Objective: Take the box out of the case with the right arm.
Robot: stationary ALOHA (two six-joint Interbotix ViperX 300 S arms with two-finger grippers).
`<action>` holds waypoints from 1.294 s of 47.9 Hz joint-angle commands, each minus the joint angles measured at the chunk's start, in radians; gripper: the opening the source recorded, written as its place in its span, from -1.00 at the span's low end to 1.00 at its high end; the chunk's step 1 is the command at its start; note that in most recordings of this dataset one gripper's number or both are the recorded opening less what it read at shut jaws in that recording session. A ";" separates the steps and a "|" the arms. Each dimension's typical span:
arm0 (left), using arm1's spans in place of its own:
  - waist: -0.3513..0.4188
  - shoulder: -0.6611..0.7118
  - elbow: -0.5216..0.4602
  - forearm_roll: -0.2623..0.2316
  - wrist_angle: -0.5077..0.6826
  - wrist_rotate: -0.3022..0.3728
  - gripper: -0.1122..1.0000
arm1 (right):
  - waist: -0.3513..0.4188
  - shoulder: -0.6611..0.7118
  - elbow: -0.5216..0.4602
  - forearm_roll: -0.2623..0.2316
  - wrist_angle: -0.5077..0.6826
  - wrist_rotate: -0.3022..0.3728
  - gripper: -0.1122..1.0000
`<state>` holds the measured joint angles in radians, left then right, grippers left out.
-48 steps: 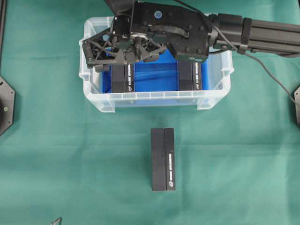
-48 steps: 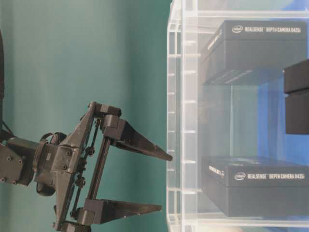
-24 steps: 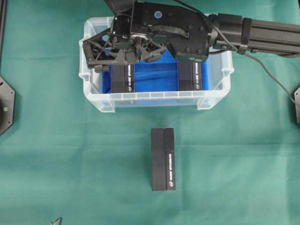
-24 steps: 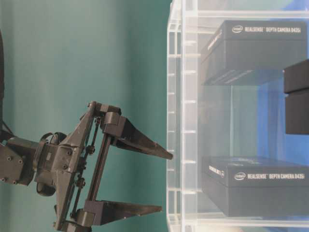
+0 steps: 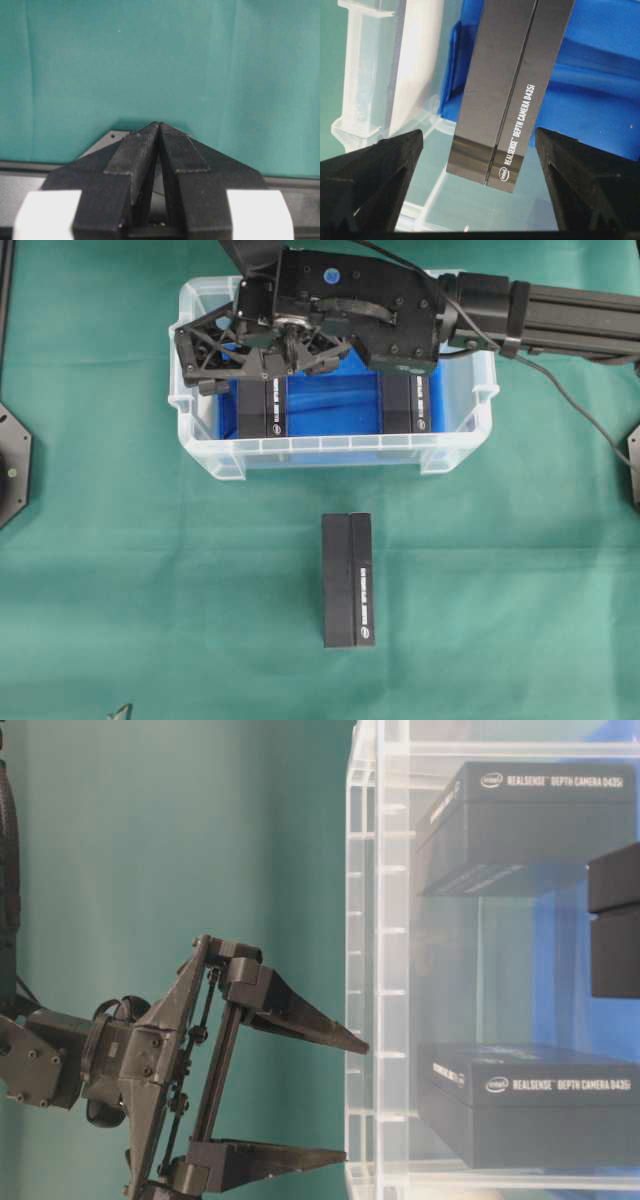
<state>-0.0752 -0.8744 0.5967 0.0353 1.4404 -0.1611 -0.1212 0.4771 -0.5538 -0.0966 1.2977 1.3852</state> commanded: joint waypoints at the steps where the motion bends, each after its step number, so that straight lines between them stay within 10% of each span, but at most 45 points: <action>1: 0.005 0.005 -0.025 0.003 -0.002 0.000 -0.76 | 0.003 -0.021 -0.021 -0.005 -0.006 0.002 0.89; 62: 0.003 0.006 -0.025 0.003 -0.002 -0.002 -0.76 | -0.005 -0.020 0.048 -0.008 -0.067 0.003 0.89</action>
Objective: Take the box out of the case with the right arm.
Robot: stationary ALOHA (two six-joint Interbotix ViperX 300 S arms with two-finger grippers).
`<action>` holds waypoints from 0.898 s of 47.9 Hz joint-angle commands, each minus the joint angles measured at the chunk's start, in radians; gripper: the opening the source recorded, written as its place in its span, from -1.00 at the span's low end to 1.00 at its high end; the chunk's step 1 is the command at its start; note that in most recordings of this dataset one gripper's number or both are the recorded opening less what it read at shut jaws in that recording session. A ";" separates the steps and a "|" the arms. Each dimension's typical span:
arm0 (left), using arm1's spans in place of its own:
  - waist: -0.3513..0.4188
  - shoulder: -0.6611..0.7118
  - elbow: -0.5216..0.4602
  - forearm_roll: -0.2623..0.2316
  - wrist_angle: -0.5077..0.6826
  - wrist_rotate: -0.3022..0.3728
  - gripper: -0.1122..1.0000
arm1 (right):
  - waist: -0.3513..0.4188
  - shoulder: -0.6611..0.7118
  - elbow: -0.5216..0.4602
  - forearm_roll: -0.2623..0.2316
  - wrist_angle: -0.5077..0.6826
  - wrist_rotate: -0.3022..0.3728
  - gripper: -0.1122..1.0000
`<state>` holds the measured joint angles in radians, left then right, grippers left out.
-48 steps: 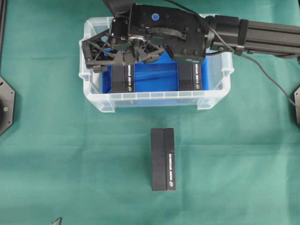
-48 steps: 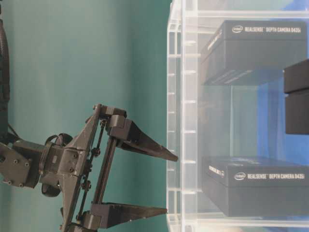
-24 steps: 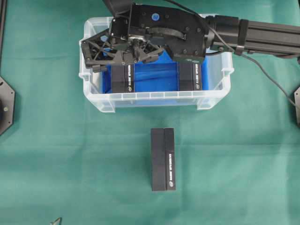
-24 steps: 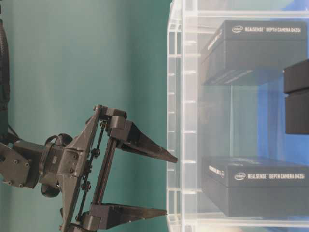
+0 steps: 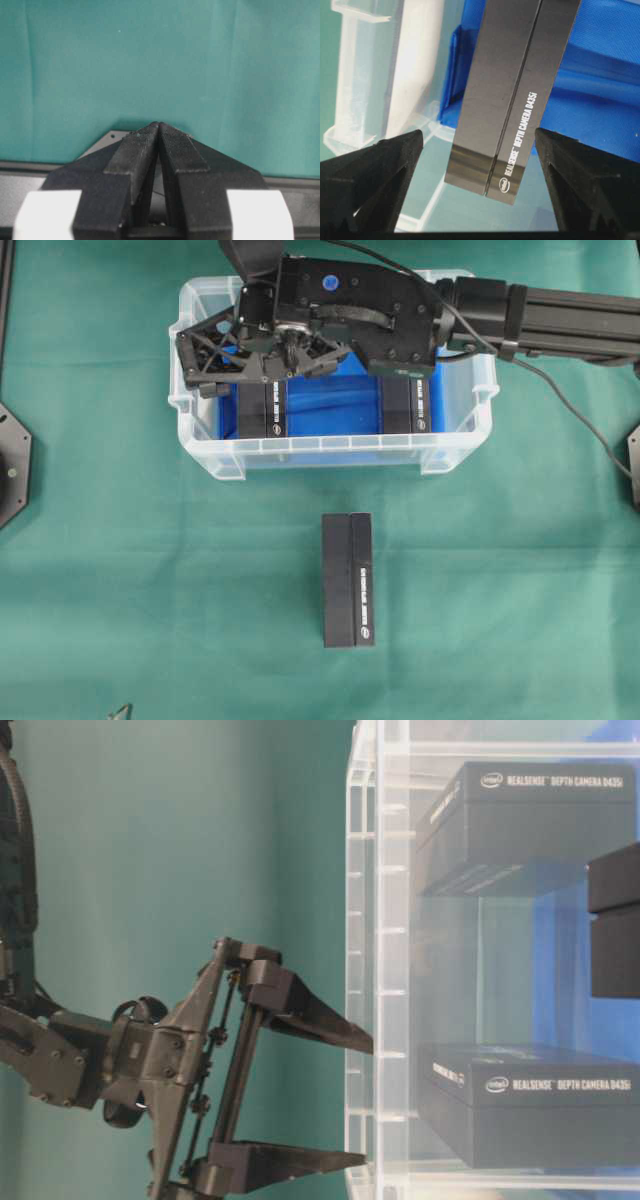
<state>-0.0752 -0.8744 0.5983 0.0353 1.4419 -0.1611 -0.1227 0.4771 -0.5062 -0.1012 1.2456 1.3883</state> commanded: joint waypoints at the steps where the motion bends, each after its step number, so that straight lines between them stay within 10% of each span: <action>1: 0.003 0.006 -0.025 0.003 -0.003 -0.002 -0.76 | -0.005 -0.020 0.003 -0.003 -0.017 0.000 0.89; 43: 0.003 0.014 -0.026 0.002 -0.005 -0.003 -0.76 | -0.028 0.031 0.110 0.000 -0.163 -0.003 0.89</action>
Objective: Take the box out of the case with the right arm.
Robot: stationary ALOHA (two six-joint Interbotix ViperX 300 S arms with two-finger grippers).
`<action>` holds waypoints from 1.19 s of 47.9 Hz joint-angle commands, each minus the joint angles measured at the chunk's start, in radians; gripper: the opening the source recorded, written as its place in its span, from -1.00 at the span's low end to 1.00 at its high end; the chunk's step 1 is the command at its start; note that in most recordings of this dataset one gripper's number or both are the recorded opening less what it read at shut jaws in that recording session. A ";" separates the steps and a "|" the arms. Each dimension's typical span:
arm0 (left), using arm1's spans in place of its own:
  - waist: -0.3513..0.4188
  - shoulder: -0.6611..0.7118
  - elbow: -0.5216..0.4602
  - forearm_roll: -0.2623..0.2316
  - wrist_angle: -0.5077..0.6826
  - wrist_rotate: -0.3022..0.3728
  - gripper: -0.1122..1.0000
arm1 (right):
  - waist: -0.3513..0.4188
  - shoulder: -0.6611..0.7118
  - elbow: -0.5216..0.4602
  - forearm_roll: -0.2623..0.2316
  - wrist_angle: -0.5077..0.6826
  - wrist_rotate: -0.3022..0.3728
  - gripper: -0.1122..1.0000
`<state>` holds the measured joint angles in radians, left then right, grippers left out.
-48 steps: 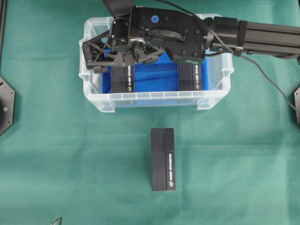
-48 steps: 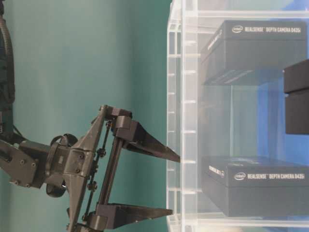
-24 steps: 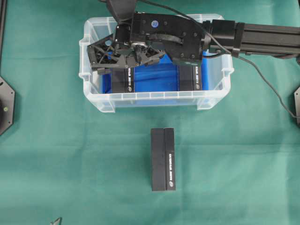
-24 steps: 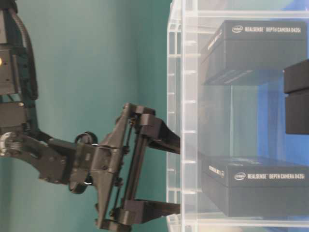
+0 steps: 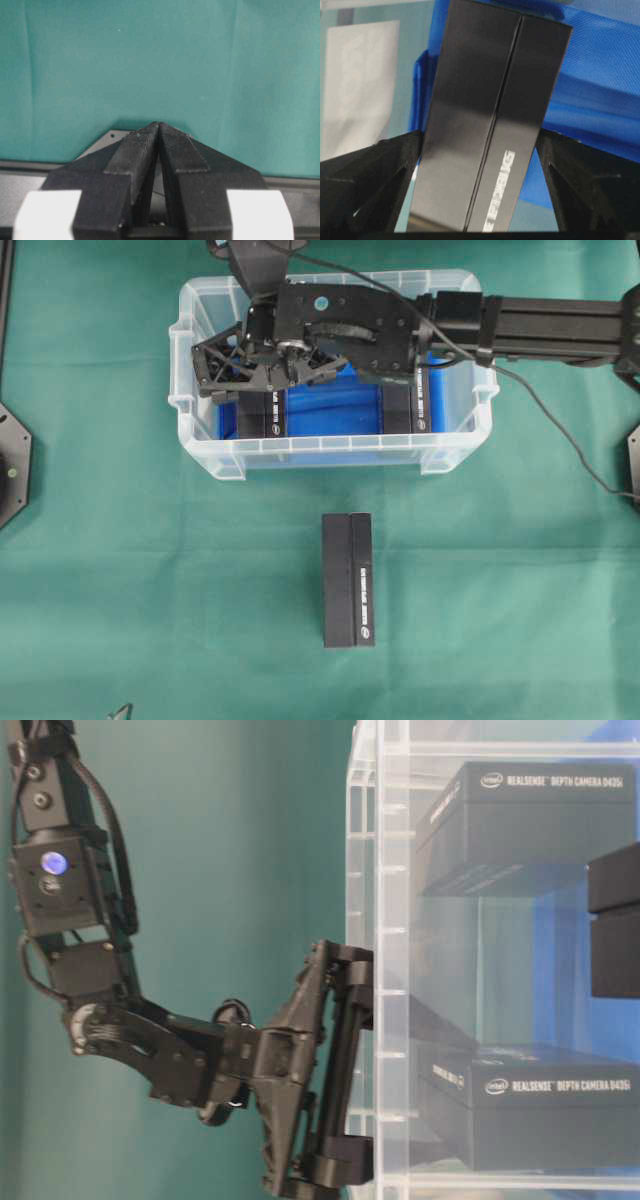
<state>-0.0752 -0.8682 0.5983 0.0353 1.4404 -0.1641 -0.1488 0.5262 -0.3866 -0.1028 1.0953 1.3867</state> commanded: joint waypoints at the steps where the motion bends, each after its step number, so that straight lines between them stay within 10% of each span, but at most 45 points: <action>1: 0.003 0.006 -0.026 0.002 -0.002 0.000 -0.76 | -0.002 -0.017 -0.009 0.002 -0.014 -0.002 0.89; 36: 0.003 0.008 -0.026 0.002 -0.002 0.000 -0.76 | -0.002 -0.005 -0.009 0.018 -0.005 0.005 0.87; 44: 0.005 0.008 -0.026 0.002 -0.002 0.000 -0.76 | 0.000 -0.005 -0.009 0.015 0.000 0.028 0.53; 57: 0.003 0.008 -0.026 0.002 -0.002 0.000 -0.76 | 0.000 -0.005 -0.009 0.015 0.006 0.041 0.52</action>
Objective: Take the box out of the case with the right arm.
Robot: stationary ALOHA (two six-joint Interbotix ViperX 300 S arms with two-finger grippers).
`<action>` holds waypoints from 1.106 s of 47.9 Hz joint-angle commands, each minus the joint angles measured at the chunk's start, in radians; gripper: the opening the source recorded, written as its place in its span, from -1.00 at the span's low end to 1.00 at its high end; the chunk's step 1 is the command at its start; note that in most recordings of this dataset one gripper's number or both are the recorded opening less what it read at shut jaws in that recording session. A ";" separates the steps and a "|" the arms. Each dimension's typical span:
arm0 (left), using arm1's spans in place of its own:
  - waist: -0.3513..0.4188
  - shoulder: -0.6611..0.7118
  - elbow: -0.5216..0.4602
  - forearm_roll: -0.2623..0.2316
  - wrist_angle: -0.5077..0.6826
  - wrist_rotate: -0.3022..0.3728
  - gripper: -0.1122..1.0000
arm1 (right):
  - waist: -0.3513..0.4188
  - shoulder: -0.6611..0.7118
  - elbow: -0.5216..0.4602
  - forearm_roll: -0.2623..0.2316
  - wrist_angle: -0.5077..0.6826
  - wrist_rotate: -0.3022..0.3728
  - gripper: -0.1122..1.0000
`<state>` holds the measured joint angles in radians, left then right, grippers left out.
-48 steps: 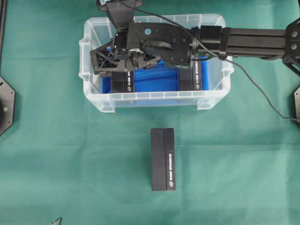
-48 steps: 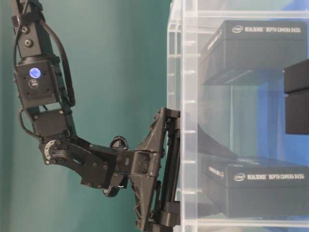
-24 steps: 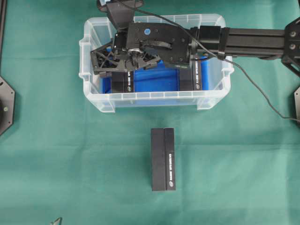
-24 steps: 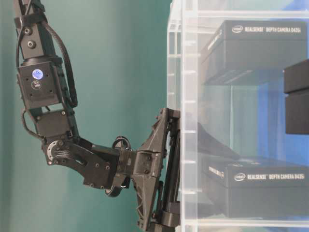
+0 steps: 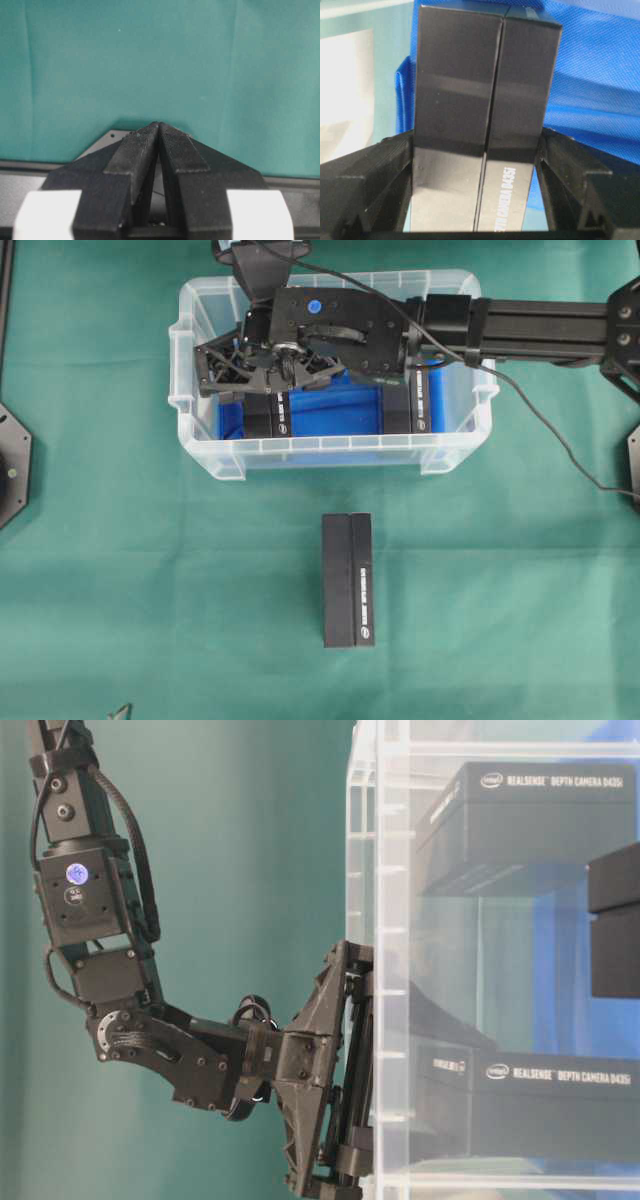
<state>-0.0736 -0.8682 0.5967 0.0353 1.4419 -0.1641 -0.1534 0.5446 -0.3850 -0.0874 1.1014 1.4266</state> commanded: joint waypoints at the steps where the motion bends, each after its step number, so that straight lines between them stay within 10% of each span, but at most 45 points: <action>1: 0.002 0.006 -0.025 0.002 -0.003 0.000 -0.76 | 0.005 -0.023 -0.011 0.000 0.000 0.002 0.52; 53: 0.002 0.000 -0.025 0.002 -0.003 0.003 -0.76 | 0.006 -0.077 -0.179 -0.003 0.252 0.003 0.44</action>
<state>-0.0752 -0.8713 0.5967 0.0353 1.4419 -0.1626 -0.1534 0.5430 -0.4985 -0.0874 1.3192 1.4312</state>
